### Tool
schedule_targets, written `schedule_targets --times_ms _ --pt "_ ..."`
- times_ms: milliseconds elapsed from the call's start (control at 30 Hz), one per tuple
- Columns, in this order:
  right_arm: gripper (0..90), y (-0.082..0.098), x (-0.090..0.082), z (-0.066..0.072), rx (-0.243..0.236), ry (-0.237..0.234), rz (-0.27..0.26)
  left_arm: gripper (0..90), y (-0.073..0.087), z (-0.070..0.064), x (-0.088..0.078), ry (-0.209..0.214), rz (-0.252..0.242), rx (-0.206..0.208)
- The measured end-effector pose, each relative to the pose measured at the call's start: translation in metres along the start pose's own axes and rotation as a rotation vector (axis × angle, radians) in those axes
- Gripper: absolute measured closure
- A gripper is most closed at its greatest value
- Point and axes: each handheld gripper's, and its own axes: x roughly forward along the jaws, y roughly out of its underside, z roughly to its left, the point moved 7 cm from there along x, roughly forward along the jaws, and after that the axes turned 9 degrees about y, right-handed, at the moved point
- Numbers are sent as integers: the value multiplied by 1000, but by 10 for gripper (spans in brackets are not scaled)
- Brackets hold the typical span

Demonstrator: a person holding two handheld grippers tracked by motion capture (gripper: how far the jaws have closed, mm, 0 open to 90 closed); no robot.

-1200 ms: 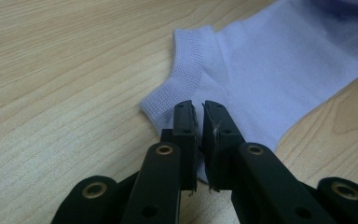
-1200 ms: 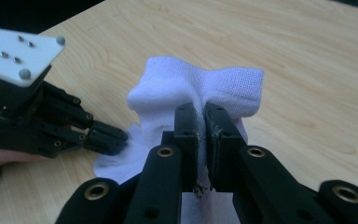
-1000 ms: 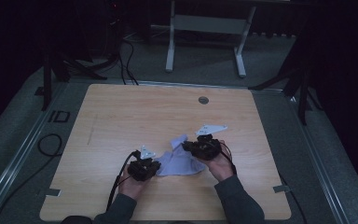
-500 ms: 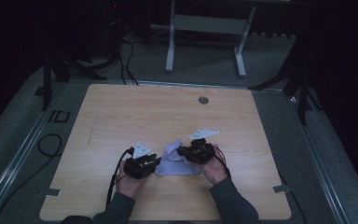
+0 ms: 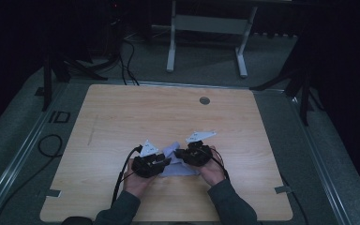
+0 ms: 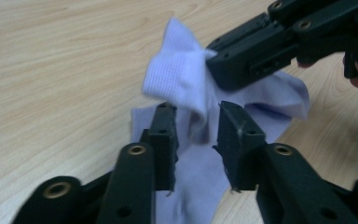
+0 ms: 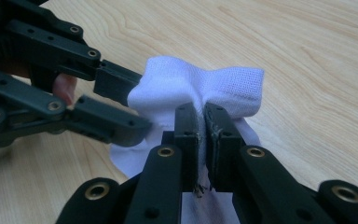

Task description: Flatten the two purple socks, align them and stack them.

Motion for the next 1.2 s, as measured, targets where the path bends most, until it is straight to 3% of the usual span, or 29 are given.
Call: schedule_targets --times_ms 33,100,167,200,233,333,367,467,500,533,567,600,633,767,1200 --pt "834 1 1 1 -1 -1 0 801 0 -1 1 -4 5 19" --pt "788 0 -1 1 2 -8 -2 875 0 -1 1 -14 11 28" --pt "694 -3 -6 2 13 -27 -30 880 0 -1 1 -12 11 27" --pt "694 -3 -6 2 13 -27 -30 881 0 -1 1 -12 11 27" --pt "666 -8 -15 1 22 -30 -65 881 -1 -1 0 -13 4 24" --pt "657 -12 -26 -3 23 -19 -96 881 -1 0 -1 -18 1 25" --pt "648 -14 -36 -10 32 0 -116 881 0 0 -1 -22 0 20" --pt "648 -12 -42 -18 44 21 -112 881 0 0 0 -24 5 19" --pt "663 -5 -45 -25 39 66 -90 881 1 1 0 -27 10 20" --pt "663 -5 -45 -25 39 66 -90 880 1 1 0 -27 10 20" --pt "718 6 -46 -30 -1 130 -57 880 1 1 0 -26 10 13" --pt "718 6 -46 -30 -1 130 -57 880 1 1 0 -26 10 13" --pt "757 18 -47 -32 -39 173 -18 880 2 1 0 -29 11 13" --pt "794 37 -46 -36 -79 224 39 880 2 2 0 -31 13 10" --pt "869 62 -22 -54 -30 223 159 880 3 4 0 -51 17 15"
